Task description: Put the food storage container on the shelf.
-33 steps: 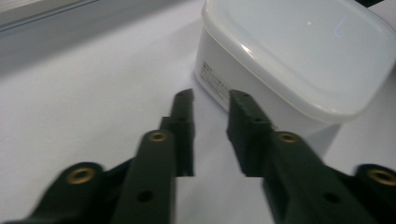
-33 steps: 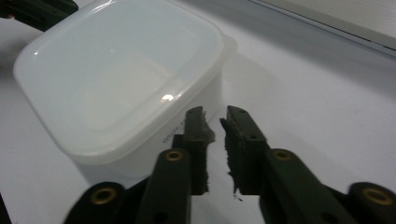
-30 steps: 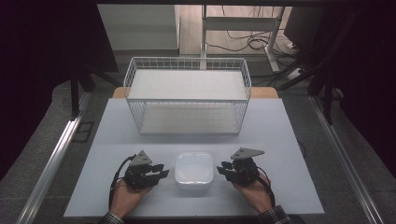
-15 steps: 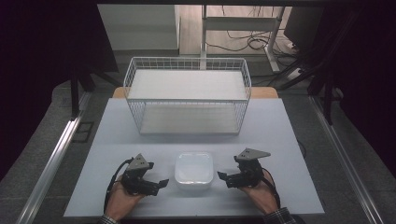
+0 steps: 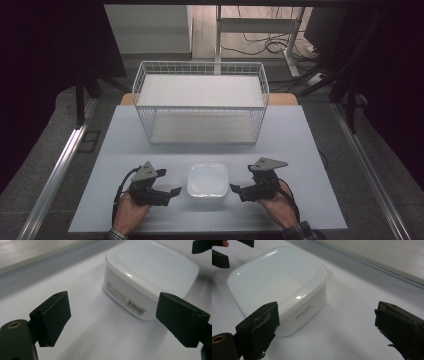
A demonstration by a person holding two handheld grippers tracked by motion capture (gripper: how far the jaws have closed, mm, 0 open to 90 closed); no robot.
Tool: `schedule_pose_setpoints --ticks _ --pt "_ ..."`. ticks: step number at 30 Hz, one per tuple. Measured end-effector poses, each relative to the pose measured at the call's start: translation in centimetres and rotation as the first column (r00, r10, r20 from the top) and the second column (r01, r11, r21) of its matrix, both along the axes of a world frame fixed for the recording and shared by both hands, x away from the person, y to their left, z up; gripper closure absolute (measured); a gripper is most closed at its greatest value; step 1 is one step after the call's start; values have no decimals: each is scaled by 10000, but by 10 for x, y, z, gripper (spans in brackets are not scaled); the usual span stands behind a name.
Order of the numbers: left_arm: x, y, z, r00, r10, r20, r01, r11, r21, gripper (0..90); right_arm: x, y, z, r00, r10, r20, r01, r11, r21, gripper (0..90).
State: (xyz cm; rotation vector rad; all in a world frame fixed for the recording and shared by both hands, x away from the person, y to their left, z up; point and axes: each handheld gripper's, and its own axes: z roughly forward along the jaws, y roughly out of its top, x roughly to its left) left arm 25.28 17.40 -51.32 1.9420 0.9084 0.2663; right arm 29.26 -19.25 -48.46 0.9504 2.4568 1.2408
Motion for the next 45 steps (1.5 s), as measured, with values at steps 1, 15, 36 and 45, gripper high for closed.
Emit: schedule_pose_setpoints --ticks 1,15,36,45 --pt "1 0 1 10000 -23 -5 23 10000 -59 125 0 1 1 10000 -25 -19 25 10000 39 53" --pt "12 -21 21 9943 -691 -807 677 9975 -198 53 0 21 8 9995 42 -301 -45 9999 -106 4" --pt "36 -39 1 9548 -1898 -2290 1680 9795 -1113 189 14 39 -4 9709 544 -2331 -504 9985 232 171" --pt "21 -31 7 9558 -1606 -2462 1339 9835 -1215 487 9 29 1 9495 727 -3052 -550 9963 662 404"
